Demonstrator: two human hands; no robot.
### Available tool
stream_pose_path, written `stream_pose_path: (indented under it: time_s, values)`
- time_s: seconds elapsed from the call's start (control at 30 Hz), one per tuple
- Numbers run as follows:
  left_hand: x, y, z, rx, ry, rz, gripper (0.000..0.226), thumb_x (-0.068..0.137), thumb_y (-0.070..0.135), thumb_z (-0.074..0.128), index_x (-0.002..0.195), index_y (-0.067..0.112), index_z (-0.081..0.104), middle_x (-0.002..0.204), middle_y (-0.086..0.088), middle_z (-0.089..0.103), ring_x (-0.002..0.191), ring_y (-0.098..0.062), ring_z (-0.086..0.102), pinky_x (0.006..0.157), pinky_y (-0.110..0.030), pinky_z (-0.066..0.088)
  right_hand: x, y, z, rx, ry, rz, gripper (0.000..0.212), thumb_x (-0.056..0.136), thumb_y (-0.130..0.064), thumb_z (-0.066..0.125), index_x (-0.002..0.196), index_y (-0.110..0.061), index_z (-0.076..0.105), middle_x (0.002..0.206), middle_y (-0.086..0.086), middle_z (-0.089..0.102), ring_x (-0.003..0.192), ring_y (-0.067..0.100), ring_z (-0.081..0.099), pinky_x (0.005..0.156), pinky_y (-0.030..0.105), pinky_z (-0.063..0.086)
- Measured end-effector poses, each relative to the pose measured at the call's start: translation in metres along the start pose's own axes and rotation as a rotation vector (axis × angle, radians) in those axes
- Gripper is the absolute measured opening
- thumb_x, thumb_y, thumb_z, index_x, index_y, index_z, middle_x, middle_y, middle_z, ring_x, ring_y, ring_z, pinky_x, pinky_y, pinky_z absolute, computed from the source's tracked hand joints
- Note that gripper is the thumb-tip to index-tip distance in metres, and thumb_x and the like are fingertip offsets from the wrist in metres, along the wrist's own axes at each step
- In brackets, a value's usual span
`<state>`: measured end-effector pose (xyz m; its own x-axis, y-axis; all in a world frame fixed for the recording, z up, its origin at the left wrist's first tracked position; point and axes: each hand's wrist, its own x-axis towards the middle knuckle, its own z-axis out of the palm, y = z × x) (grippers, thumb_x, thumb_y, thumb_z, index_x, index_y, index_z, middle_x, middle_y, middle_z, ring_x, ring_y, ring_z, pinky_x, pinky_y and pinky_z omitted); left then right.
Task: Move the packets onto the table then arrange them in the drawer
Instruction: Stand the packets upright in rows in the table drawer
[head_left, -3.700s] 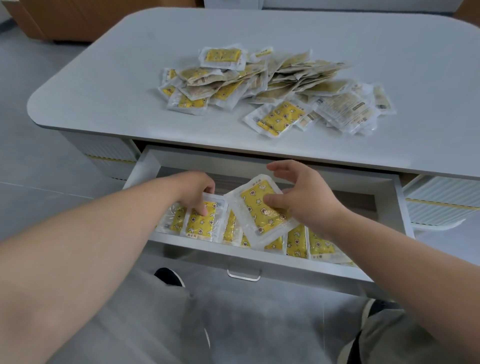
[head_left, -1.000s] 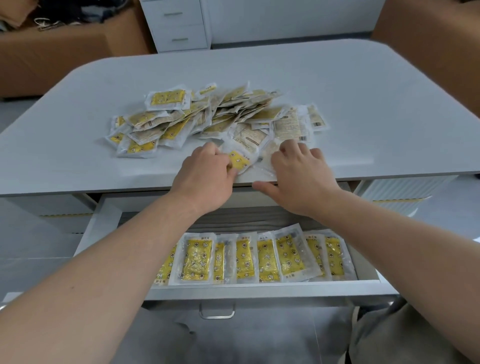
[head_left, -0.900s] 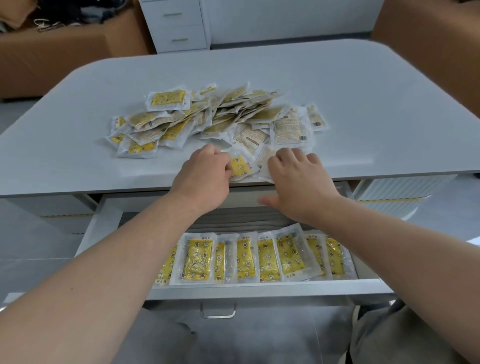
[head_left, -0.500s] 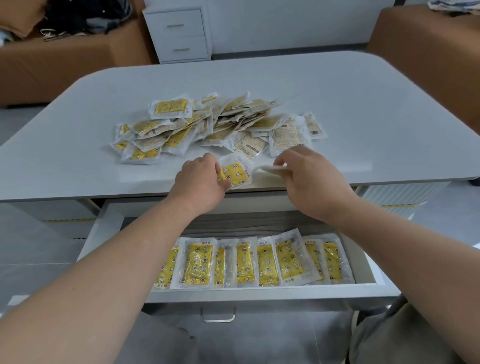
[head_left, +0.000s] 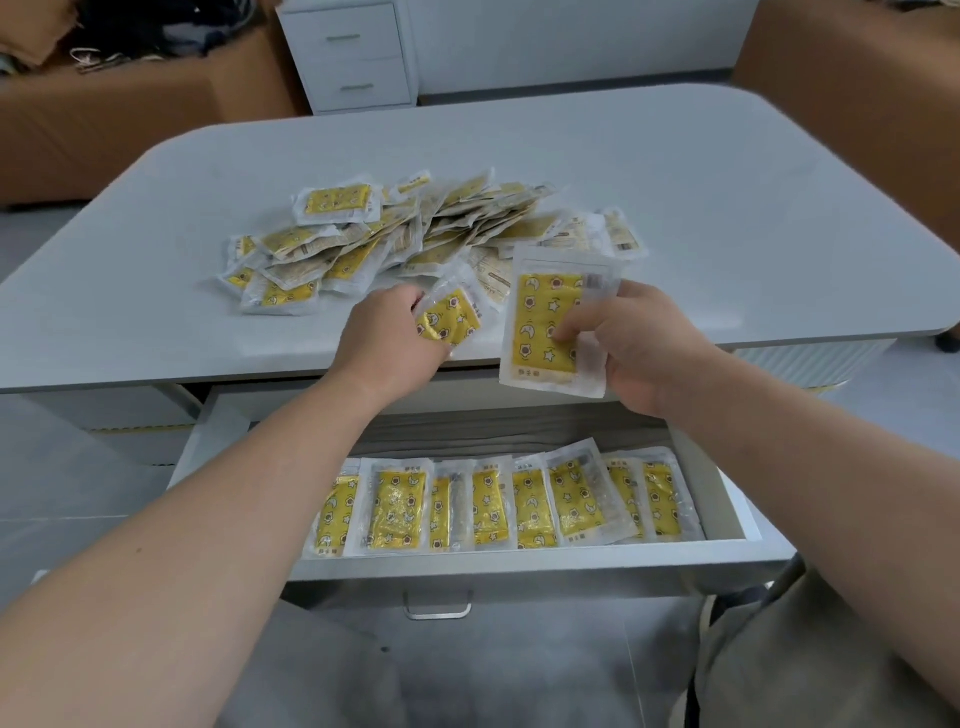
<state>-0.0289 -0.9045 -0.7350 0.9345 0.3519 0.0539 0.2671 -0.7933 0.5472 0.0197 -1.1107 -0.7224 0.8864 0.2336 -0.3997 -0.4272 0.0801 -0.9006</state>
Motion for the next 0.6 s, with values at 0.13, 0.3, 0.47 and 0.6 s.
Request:
stream_pose_path:
  time_s: [0.13, 0.3, 0.47, 0.6]
  values:
    - [0.0, 0.001, -0.009, -0.305, -0.11, -0.154, 0.016, 0.085, 0.018, 0.071, 0.098, 0.008, 0.066, 0.097, -0.013, 0.071, 0.09, -0.031, 0.068, 0.078, -0.041, 0.055, -0.004, 0.005, 0.003, 0.025, -0.091, 0.085, 0.037, 0.084, 0.014, 0.069, 0.116, -0.003, 0.064, 0.102, 0.017, 0.077, 0.085, 0.035, 0.077, 0.071, 0.051, 0.063]
    - [-0.003, -0.005, -0.028, -0.538, -0.244, -0.272, 0.018, 0.084, 0.014, 0.078, 0.1, 0.009, 0.071, 0.092, -0.009, 0.078, 0.088, -0.026, 0.076, 0.088, -0.048, 0.059, -0.004, 0.008, 0.003, -0.133, -0.118, 0.099, 0.039, 0.08, 0.007, 0.077, 0.116, -0.004, 0.064, 0.1, 0.015, 0.078, 0.086, 0.035, 0.077, 0.082, 0.054, 0.061]
    - [-0.009, -0.018, -0.036, -0.412, -0.353, -0.324, 0.026, 0.074, 0.007, 0.084, 0.09, 0.007, 0.064, 0.08, -0.006, 0.073, 0.078, -0.026, 0.071, 0.069, -0.033, 0.056, -0.002, 0.017, 0.006, -0.3, -0.215, 0.17, 0.036, 0.081, 0.004, 0.077, 0.114, -0.001, 0.065, 0.099, 0.017, 0.078, 0.089, 0.035, 0.077, 0.086, 0.053, 0.06]
    - [-0.016, -0.031, -0.024, -0.209, -0.539, -0.398, 0.047, 0.063, 0.011, 0.093, 0.098, 0.005, 0.061, 0.095, -0.015, 0.071, 0.09, -0.031, 0.07, 0.085, -0.046, 0.058, -0.002, 0.026, 0.007, -0.487, -0.272, 0.193, 0.034, 0.08, -0.002, 0.082, 0.107, -0.003, 0.061, 0.093, 0.015, 0.079, 0.083, 0.032, 0.077, 0.075, 0.043, 0.062]
